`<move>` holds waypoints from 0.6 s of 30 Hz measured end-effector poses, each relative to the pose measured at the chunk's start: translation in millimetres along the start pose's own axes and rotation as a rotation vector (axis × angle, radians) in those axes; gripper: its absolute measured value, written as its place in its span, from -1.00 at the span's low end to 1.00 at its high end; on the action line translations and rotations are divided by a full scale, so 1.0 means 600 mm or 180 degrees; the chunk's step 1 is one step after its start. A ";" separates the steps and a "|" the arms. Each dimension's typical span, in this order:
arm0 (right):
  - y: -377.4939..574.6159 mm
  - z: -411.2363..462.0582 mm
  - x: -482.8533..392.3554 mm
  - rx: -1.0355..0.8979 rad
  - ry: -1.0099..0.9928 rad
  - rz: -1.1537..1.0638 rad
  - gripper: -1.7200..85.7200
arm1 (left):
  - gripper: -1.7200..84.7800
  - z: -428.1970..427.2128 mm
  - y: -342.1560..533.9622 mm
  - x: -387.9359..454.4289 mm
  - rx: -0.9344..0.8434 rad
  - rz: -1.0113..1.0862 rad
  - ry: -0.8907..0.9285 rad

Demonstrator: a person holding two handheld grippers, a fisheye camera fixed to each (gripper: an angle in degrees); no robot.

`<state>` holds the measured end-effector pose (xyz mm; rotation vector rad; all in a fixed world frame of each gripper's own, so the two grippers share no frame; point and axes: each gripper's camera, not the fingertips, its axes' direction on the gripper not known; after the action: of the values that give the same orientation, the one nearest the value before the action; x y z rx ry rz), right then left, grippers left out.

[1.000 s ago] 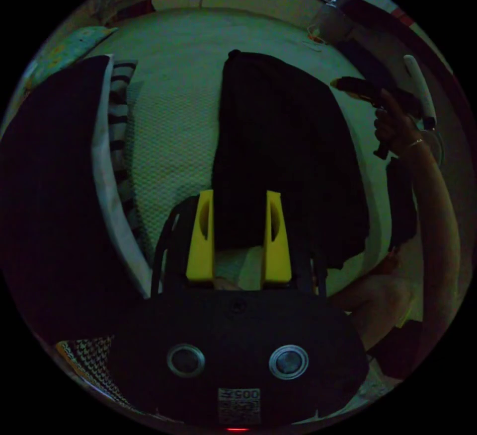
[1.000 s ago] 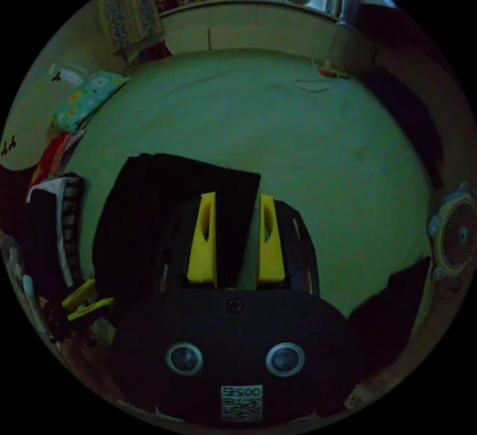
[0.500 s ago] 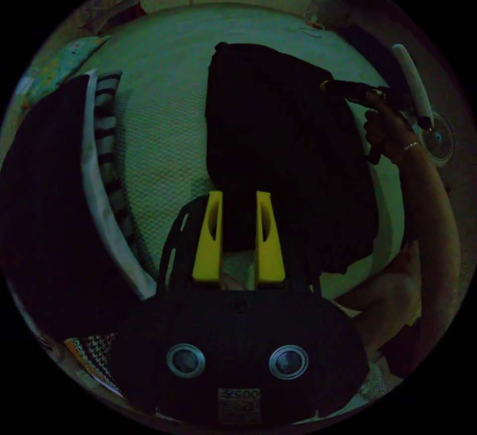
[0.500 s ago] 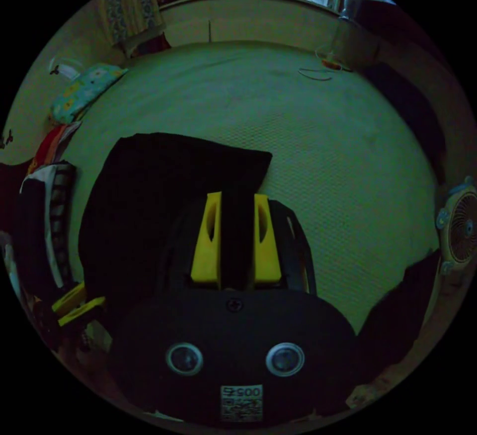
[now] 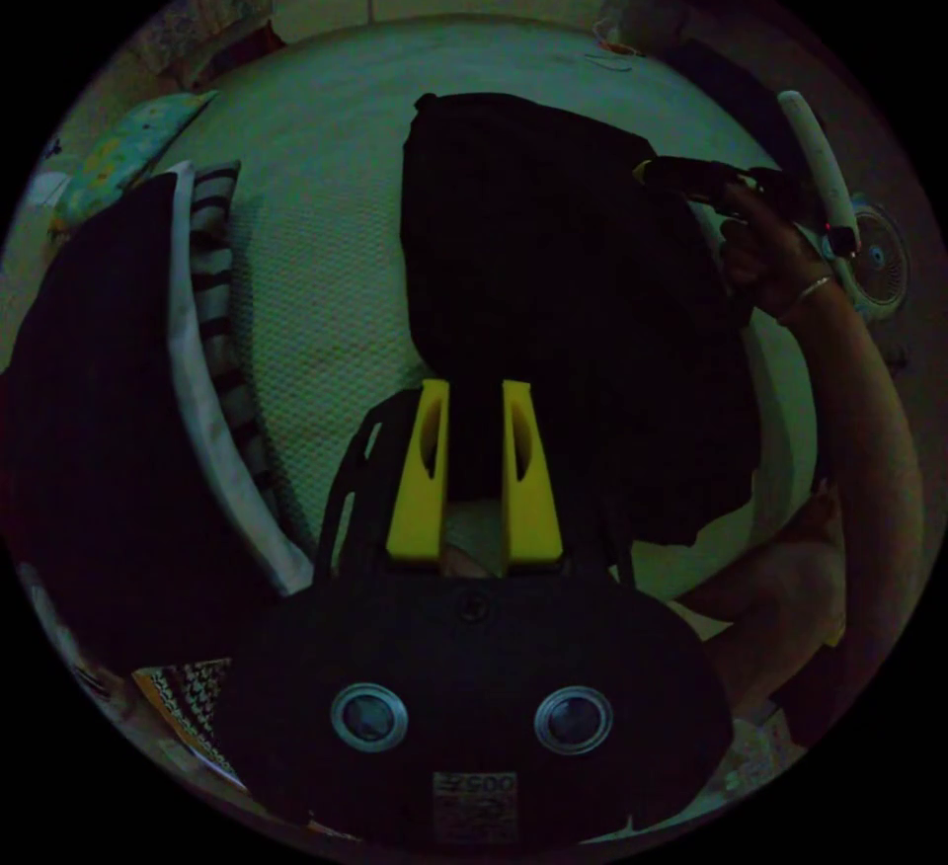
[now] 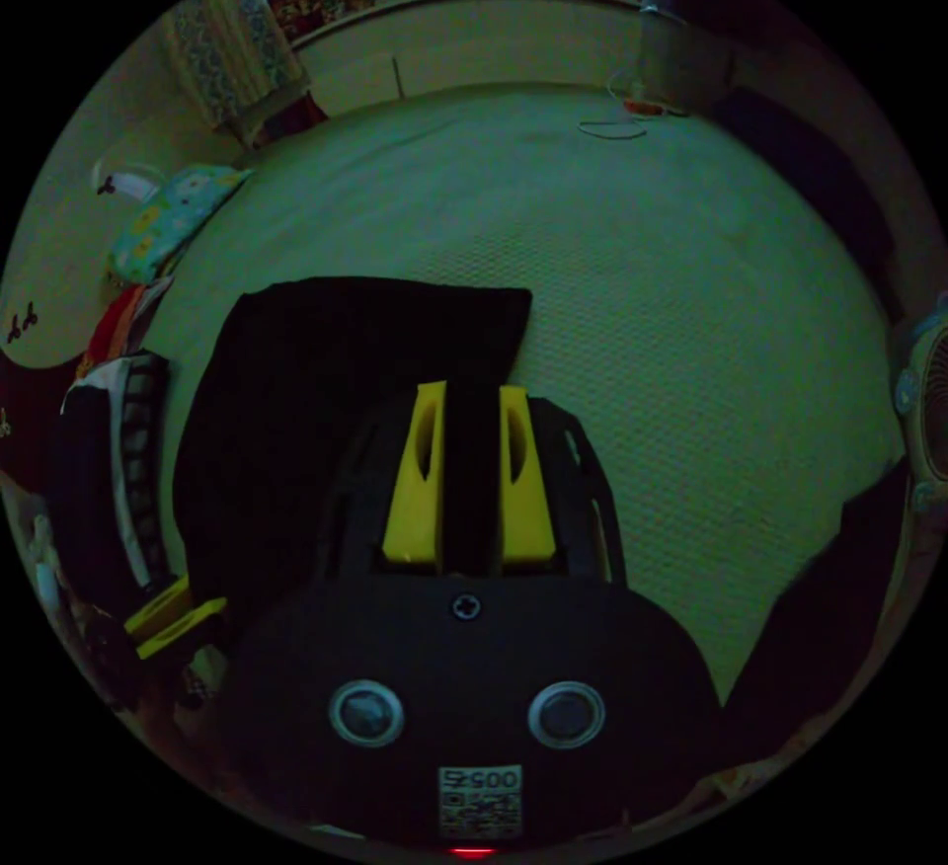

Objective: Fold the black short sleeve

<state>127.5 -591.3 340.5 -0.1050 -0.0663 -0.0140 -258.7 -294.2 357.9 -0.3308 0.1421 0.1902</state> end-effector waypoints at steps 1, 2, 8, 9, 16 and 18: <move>0.003 -0.004 0.004 0.0006 -0.0007 -0.0011 -0.83 | -0.76 -0.010 0.001 0.017 -0.0006 -0.0005 0.0004; 0.008 -0.012 0.015 0.0027 -0.0013 -0.0016 -0.86 | -0.76 -0.020 0.001 0.035 -0.0005 -0.0008 0.0006; 0.042 -0.072 0.054 0.0268 0.0010 -0.0076 -0.98 | -0.80 -0.078 0.011 0.126 0.0058 0.0003 -0.0024; 0.051 -0.090 0.055 0.0366 0.0098 -0.0145 -0.99 | -0.80 -0.085 0.012 0.135 0.0071 -0.0005 -0.0017; 0.102 -0.215 0.067 0.0775 0.0292 -0.0382 -0.99 | -0.81 -0.201 0.056 0.261 0.0492 0.0034 0.0241; 0.126 -0.261 0.078 0.0887 0.0475 -0.0526 -0.99 | -0.81 -0.227 0.068 0.300 0.0539 0.0121 0.0355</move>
<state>185.7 -532.9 180.1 0.1804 0.0724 -0.1768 -106.6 -272.7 187.4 -0.1701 0.2731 0.1959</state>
